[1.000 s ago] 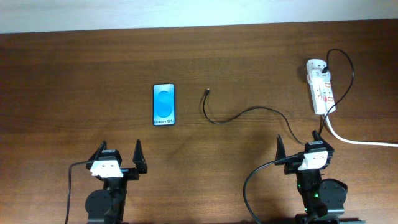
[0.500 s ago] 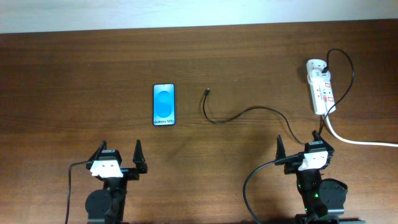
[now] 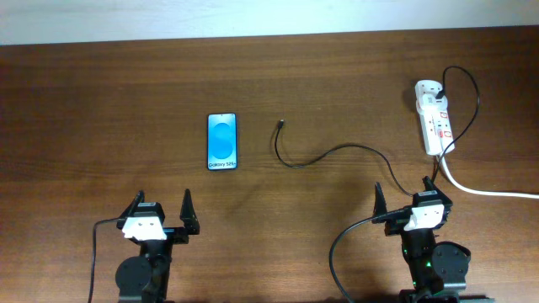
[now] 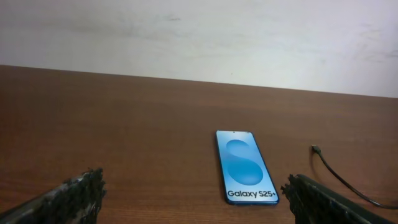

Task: Plug charger to phone and switch on socket

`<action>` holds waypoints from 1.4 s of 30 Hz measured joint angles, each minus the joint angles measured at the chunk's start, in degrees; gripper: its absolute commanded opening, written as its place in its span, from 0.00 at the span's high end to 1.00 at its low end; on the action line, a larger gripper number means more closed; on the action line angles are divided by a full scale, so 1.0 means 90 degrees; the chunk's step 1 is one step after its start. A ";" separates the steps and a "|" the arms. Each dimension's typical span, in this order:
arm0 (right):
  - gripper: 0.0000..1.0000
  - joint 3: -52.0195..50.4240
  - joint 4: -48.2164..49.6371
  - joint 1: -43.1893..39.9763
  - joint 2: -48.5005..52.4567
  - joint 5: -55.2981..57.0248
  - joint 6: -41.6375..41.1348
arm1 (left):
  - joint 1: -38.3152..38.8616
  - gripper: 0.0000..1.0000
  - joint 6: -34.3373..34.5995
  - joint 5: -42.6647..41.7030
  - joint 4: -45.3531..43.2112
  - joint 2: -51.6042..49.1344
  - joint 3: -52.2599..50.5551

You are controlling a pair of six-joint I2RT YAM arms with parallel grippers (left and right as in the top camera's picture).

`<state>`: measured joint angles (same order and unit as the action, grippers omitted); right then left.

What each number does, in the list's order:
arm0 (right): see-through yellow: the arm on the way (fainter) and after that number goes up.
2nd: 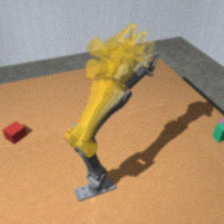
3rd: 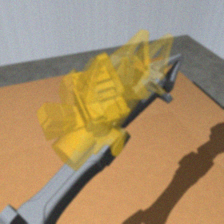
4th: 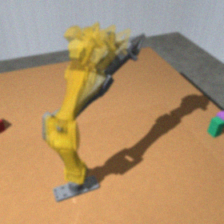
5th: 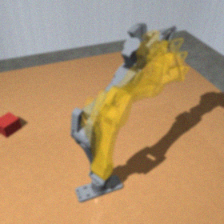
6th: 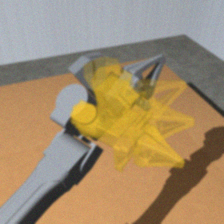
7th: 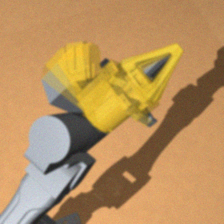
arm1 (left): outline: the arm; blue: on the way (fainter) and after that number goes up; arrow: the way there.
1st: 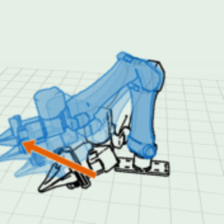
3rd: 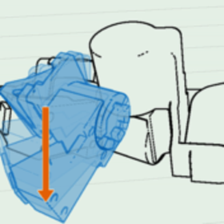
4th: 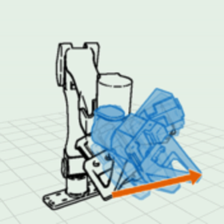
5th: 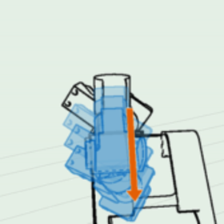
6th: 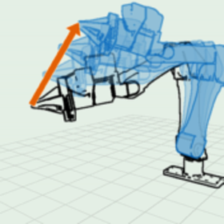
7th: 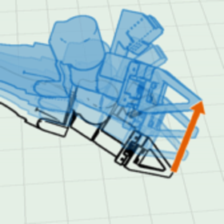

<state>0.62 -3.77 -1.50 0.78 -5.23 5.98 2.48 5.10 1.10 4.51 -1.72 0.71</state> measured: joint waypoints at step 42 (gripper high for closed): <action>0.02 -0.0002 -0.0002 0.0000 -0.0022 -0.0002 0.0002 | 0.1836 0.09 -0.0323 -0.1316 0.6305 -1.2842 1.1239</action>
<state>0.60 -3.79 -1.50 0.58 -5.26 6.00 19.00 2.20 -10.74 61.25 -117.30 101.86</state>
